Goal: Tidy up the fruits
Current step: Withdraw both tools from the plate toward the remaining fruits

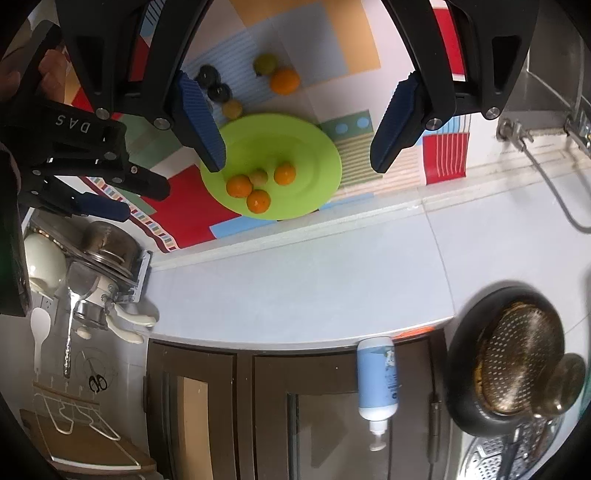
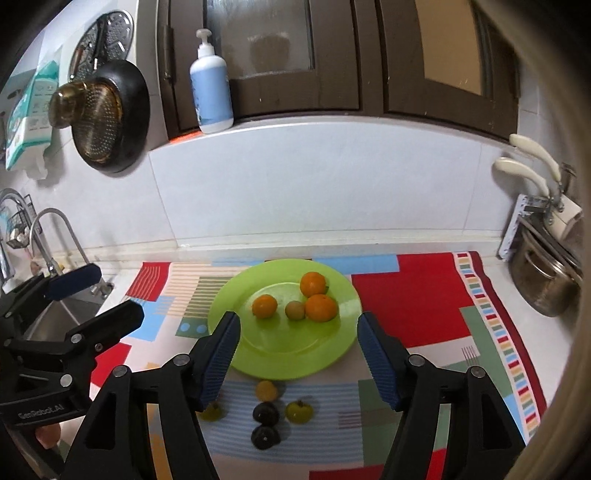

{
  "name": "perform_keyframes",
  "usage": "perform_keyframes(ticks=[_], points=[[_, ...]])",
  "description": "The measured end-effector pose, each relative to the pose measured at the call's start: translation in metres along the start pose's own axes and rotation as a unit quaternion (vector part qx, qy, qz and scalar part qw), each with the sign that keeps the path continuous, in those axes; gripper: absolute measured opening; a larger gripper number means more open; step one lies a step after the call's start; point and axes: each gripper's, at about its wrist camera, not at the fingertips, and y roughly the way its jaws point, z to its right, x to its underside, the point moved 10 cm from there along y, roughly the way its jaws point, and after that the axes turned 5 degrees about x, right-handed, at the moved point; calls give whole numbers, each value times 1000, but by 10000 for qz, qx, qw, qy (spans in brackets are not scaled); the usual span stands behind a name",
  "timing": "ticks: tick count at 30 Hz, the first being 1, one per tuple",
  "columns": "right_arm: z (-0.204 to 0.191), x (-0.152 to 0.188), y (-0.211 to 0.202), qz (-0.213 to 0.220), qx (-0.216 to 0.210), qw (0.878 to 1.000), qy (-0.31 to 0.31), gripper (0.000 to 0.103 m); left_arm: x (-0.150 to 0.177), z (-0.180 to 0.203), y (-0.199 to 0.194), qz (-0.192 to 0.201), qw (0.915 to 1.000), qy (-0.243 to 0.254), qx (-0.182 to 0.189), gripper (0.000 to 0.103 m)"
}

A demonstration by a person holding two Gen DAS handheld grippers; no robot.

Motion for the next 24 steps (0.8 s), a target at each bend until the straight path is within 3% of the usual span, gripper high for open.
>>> perform_keyframes(ticks=[13, 24], points=[[-12, 31, -39, 237, 244, 9992, -205, 66, 32, 4, -38, 80, 9995, 300, -75, 83], [-14, 57, -43, 212, 324, 9988, -308, 66, 54, 16, -33, 56, 9972, 709, 240, 83]])
